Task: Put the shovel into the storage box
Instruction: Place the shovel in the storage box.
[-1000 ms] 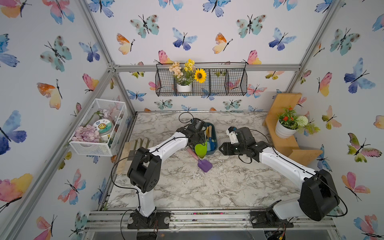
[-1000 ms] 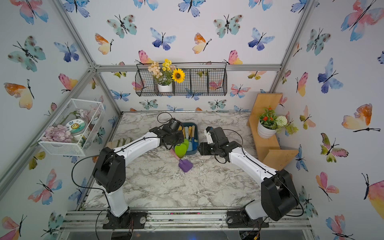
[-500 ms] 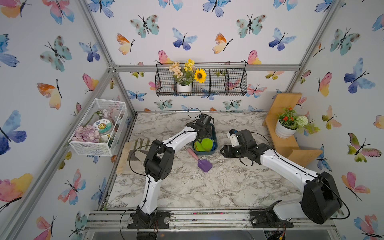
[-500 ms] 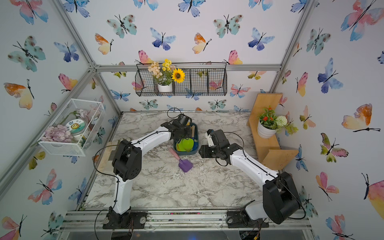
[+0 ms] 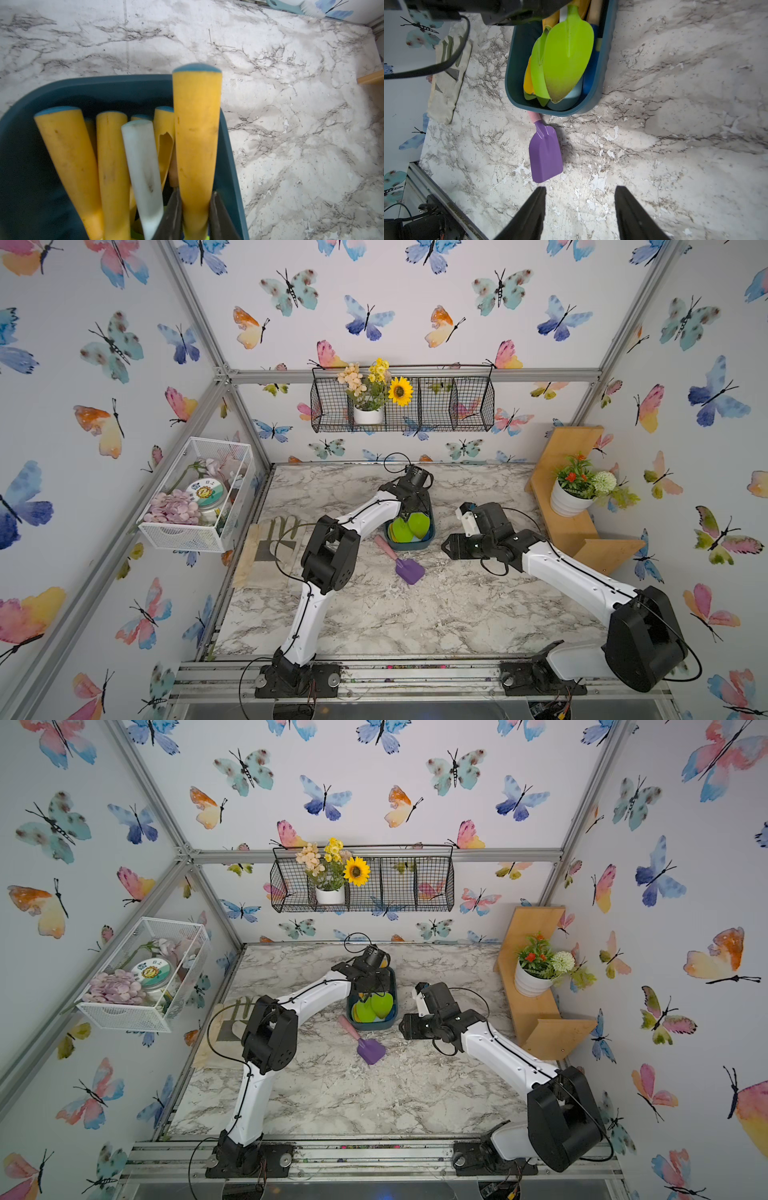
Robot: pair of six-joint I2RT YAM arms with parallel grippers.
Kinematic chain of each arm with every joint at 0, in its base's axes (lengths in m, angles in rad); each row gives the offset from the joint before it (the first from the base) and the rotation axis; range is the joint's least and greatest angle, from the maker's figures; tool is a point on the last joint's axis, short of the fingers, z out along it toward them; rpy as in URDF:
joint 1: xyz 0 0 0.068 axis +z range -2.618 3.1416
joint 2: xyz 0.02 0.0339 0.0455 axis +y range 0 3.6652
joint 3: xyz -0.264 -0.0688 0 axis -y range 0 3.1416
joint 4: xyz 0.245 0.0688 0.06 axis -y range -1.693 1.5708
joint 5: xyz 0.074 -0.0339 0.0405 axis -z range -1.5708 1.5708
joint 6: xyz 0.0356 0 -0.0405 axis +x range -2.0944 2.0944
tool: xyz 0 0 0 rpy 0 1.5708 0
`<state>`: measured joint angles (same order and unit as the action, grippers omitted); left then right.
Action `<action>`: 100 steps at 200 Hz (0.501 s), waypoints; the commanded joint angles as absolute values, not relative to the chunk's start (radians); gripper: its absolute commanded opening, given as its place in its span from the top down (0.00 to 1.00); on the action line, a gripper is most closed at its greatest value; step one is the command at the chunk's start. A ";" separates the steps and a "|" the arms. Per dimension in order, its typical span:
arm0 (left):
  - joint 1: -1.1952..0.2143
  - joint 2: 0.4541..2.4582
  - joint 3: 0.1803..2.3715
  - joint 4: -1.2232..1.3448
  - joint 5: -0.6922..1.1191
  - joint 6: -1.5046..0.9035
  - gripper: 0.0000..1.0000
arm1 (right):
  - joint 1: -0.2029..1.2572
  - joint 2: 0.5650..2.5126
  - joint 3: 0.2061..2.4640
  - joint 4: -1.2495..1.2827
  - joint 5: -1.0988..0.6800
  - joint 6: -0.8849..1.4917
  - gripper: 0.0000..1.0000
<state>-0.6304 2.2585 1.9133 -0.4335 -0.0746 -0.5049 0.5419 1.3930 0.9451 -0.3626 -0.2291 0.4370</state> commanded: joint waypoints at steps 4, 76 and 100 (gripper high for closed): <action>-0.634 2.281 1.930 -0.417 -0.037 -0.482 0.99 | 0.534 1.374 0.936 -0.377 -0.242 0.448 0.42; -0.643 2.260 1.900 -0.415 -0.011 -0.487 0.90 | 0.534 1.384 0.937 -0.367 -0.245 0.457 0.42; -0.644 2.247 1.878 -0.416 -0.011 -0.485 0.77 | 0.534 1.385 0.940 -0.367 -0.249 0.460 0.42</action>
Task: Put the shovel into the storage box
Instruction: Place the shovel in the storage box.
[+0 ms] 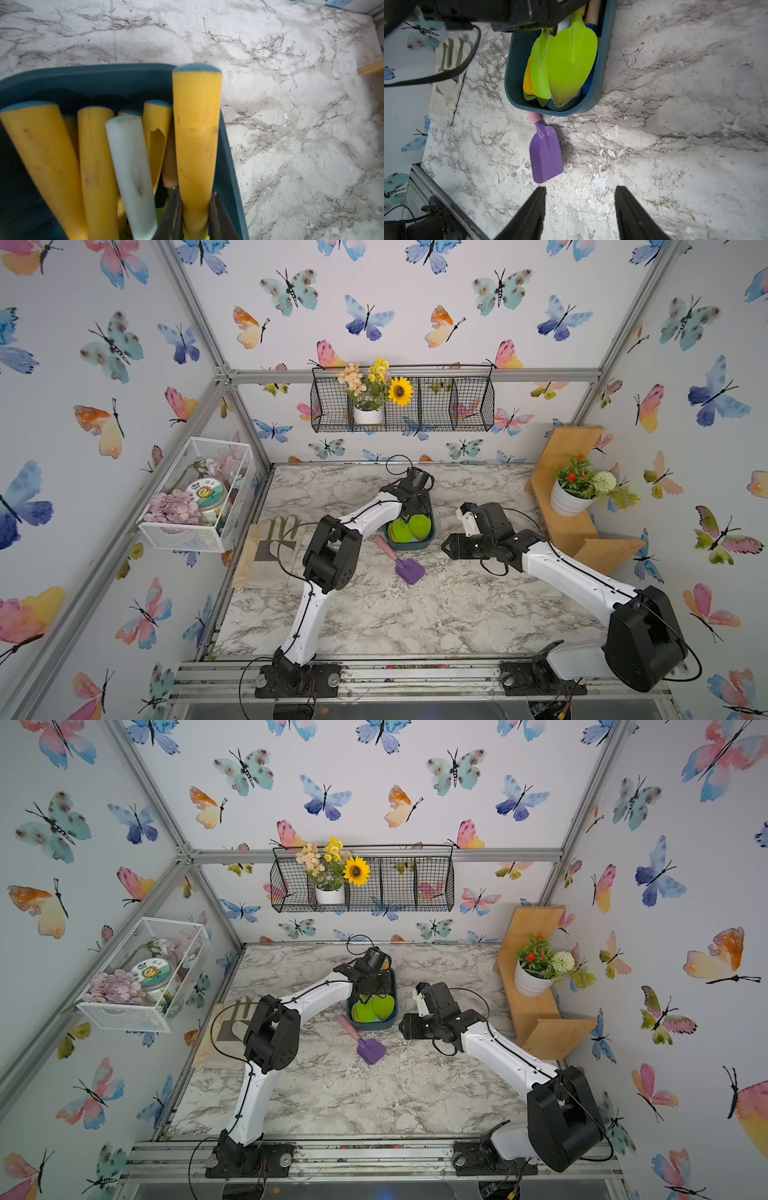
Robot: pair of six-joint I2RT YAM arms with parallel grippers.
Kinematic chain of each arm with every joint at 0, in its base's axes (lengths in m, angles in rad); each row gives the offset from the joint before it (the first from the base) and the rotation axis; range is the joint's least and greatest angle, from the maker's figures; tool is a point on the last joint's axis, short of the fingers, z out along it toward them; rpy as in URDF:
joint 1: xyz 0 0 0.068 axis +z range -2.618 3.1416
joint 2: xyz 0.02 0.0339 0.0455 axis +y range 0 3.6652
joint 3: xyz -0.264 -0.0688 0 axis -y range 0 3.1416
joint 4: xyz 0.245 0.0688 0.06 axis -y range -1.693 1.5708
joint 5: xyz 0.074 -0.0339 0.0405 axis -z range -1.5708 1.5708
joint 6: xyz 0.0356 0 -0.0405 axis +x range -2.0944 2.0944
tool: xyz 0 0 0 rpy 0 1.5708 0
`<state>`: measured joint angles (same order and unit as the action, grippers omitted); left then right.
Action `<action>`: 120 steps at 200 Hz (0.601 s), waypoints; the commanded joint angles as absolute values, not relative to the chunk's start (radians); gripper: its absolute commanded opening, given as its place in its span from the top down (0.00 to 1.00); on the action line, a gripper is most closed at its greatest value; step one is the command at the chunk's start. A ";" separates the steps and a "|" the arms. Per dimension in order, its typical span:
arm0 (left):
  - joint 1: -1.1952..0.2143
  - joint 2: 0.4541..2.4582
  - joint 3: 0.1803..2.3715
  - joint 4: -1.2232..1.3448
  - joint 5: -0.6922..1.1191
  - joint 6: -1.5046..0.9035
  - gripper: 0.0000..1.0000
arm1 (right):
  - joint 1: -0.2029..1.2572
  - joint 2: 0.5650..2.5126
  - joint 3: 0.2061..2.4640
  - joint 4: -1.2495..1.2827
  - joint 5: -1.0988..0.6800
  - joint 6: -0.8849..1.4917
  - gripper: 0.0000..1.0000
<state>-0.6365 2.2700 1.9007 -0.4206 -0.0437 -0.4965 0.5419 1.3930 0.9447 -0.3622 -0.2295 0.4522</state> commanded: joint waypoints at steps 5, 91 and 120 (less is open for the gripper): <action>-0.644 2.244 1.873 -0.415 -0.011 -0.485 0.73 | 0.534 1.385 0.940 -0.367 -0.249 0.462 0.42; -0.644 2.099 1.745 -0.385 0.006 -0.488 0.61 | 0.534 1.379 0.947 -0.369 -0.268 0.464 0.42; -0.644 2.015 1.659 -0.374 0.007 -0.481 0.60 | 0.534 1.382 0.961 -0.373 -0.266 0.457 0.42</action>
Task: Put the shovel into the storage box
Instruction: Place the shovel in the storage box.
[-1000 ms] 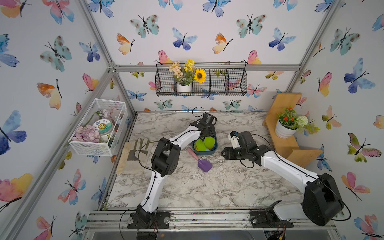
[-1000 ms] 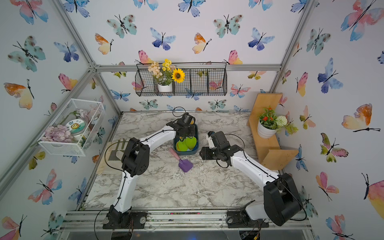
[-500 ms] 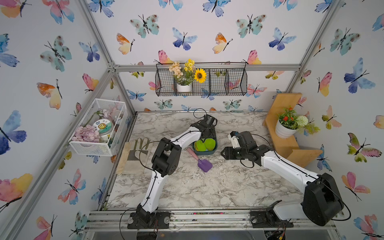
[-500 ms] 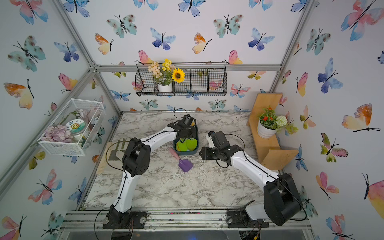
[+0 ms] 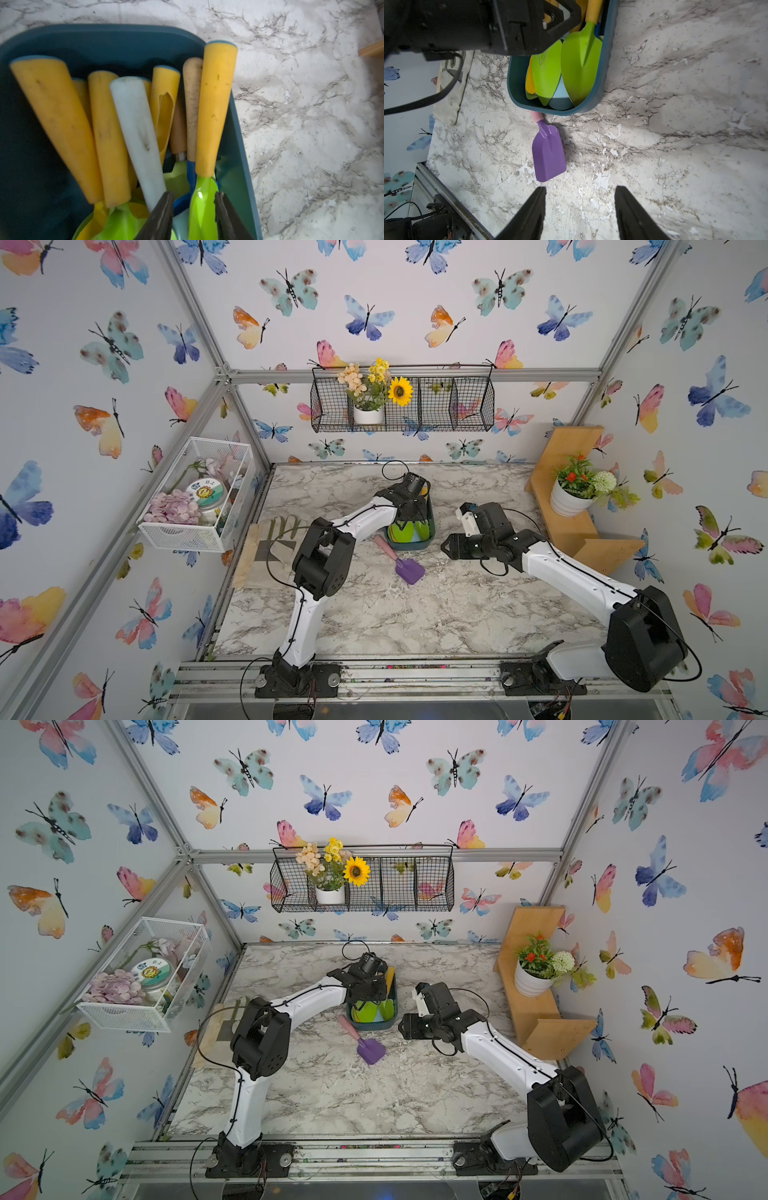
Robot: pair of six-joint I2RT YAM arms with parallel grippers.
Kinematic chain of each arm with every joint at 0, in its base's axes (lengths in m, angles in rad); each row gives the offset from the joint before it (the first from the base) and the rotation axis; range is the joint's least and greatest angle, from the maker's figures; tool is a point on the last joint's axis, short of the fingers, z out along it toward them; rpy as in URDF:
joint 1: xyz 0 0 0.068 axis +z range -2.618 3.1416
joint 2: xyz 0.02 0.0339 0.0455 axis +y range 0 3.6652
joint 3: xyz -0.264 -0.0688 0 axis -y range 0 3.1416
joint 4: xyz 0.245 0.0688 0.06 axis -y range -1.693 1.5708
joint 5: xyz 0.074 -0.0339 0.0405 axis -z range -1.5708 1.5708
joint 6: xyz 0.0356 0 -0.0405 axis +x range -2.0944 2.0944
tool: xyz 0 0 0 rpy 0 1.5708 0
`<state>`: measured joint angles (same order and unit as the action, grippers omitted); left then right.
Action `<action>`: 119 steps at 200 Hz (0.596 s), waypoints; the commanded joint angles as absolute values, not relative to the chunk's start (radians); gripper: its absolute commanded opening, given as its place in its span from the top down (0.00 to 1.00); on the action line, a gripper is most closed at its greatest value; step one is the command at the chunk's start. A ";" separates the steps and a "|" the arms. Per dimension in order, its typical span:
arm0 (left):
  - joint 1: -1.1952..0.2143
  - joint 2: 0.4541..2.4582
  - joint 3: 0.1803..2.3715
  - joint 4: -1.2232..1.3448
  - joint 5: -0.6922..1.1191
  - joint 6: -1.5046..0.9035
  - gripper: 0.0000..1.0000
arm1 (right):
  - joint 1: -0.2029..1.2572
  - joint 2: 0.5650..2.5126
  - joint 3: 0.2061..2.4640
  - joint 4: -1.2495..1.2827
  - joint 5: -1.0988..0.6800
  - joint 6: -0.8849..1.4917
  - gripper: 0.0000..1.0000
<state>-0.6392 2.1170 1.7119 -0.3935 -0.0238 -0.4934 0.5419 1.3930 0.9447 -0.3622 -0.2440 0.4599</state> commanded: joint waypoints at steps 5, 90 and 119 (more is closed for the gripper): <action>-0.644 2.003 1.645 -0.372 0.006 -0.480 0.60 | 0.534 1.384 0.963 -0.373 -0.267 0.454 0.42; -0.632 1.721 1.349 -0.361 -0.002 -0.504 0.60 | 0.562 1.444 1.031 -0.367 -0.295 0.426 0.42; -0.613 1.622 1.219 -0.350 0.000 -0.525 0.60 | 0.590 1.477 1.062 -0.362 -0.296 0.421 0.42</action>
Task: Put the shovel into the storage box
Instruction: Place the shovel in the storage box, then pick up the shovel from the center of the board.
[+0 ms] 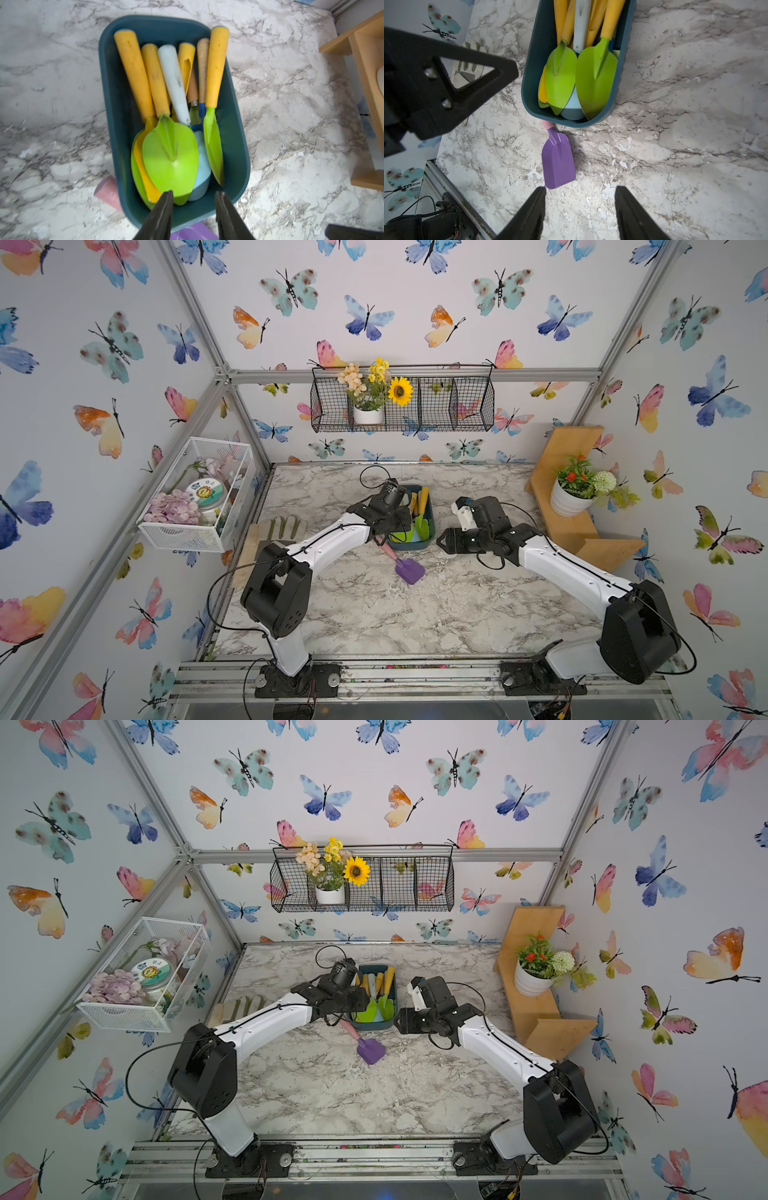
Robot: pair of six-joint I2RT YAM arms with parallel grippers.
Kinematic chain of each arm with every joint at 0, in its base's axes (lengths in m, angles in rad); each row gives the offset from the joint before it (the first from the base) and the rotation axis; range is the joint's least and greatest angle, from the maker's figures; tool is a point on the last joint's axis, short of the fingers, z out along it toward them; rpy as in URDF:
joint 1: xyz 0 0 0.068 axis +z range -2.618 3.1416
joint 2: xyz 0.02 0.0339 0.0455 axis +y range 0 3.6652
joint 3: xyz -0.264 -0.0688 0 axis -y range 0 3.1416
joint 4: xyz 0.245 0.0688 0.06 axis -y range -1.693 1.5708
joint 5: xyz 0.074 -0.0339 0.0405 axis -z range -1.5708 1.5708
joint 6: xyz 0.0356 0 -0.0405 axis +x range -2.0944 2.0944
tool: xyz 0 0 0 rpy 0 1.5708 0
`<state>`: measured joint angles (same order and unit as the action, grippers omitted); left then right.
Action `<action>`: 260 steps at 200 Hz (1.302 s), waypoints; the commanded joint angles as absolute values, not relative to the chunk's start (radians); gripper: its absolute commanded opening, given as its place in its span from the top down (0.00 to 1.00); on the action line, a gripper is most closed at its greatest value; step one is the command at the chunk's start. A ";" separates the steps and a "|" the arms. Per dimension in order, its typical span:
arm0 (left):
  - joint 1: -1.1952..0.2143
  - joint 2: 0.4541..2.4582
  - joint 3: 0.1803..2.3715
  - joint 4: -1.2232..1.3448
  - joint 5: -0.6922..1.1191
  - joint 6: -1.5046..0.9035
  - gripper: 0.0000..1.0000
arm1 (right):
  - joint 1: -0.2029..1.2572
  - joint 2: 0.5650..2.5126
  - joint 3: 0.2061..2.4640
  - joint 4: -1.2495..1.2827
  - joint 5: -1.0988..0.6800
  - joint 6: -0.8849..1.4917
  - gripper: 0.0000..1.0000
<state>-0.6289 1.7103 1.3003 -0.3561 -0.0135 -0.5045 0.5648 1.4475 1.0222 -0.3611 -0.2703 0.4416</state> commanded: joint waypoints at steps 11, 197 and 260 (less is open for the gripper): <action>-0.604 1.583 1.170 -0.342 -0.001 -0.536 0.59 | 0.607 1.496 1.073 -0.362 -0.294 0.420 0.42; -0.447 1.247 0.826 -0.336 0.072 -0.612 0.58 | 0.759 1.670 1.199 -0.345 -0.267 0.428 0.43; -0.447 1.221 0.768 -0.316 0.096 -0.641 0.58 | 0.795 1.696 1.186 -0.305 -0.243 0.442 0.42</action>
<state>-0.4496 1.2564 0.7933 -0.3294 0.0593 -0.6201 0.7734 1.6707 1.1717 -0.3344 -0.2684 0.4343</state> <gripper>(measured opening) 0.420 0.577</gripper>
